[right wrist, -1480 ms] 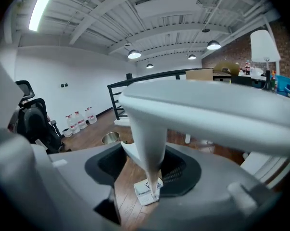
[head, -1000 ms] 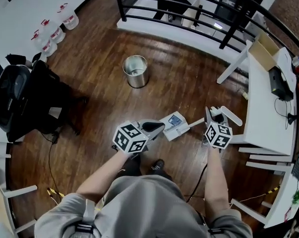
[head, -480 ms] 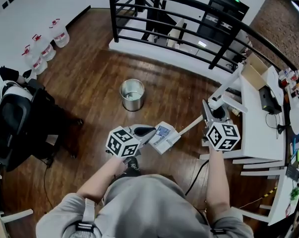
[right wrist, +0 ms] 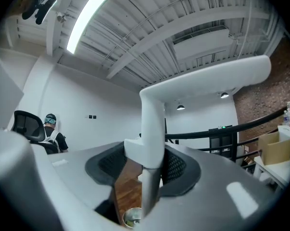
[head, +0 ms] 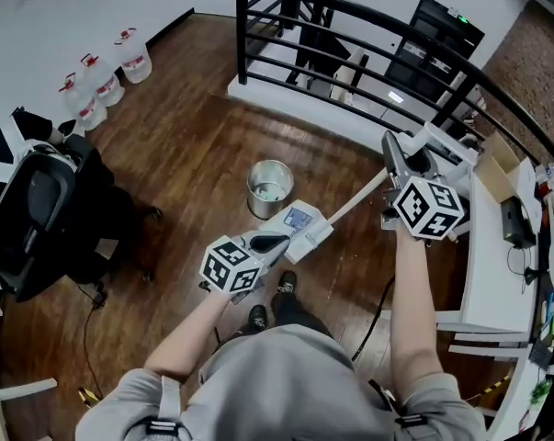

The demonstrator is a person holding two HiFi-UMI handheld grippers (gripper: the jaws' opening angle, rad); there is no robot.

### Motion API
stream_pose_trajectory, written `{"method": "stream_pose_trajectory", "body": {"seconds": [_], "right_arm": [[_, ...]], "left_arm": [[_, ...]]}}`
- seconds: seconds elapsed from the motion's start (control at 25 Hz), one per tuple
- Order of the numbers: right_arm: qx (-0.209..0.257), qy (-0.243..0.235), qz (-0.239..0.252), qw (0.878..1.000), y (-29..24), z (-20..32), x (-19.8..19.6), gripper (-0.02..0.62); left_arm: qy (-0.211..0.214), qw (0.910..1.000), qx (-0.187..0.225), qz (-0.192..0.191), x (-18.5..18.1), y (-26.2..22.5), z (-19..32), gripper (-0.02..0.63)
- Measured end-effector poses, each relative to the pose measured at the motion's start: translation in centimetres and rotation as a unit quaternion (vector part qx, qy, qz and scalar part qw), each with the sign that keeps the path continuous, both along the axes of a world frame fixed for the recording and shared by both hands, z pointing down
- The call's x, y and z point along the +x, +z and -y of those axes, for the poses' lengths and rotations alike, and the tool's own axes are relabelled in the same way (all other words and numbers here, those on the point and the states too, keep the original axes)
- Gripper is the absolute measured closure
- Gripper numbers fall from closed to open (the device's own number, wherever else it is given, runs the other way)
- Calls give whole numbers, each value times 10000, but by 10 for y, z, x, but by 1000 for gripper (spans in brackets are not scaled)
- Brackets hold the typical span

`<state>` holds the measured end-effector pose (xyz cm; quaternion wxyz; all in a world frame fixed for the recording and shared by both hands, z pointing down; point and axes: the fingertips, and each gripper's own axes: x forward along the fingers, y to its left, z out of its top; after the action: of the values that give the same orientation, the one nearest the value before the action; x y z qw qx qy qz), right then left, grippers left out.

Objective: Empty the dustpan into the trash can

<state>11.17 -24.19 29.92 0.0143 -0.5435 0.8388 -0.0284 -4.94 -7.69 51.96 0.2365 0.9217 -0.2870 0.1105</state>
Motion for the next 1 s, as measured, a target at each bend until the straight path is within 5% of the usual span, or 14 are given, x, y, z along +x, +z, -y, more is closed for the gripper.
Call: {"method": "stream_pose_trajectory", "body": {"seconds": [0.2, 0.44, 0.72, 1.0], "right_arm": [[138, -431, -47, 9990, -10, 53, -54, 408], [-215, -790, -106, 9966, 23, 117, -83, 408], [-701, -788, -147, 9943, 54, 185, -94, 408], [-629, -615, -229, 9959, 49, 256, -112, 408]], "left_arm": [[-525, 9981, 179, 253, -35, -10, 58, 601], [-950, 9942, 159, 469, -53, -9, 124, 601], [-1279, 9905, -92, 487, -65, 1, 171, 601], [-1365, 9897, -188, 386, -86, 4, 222, 601]]}}
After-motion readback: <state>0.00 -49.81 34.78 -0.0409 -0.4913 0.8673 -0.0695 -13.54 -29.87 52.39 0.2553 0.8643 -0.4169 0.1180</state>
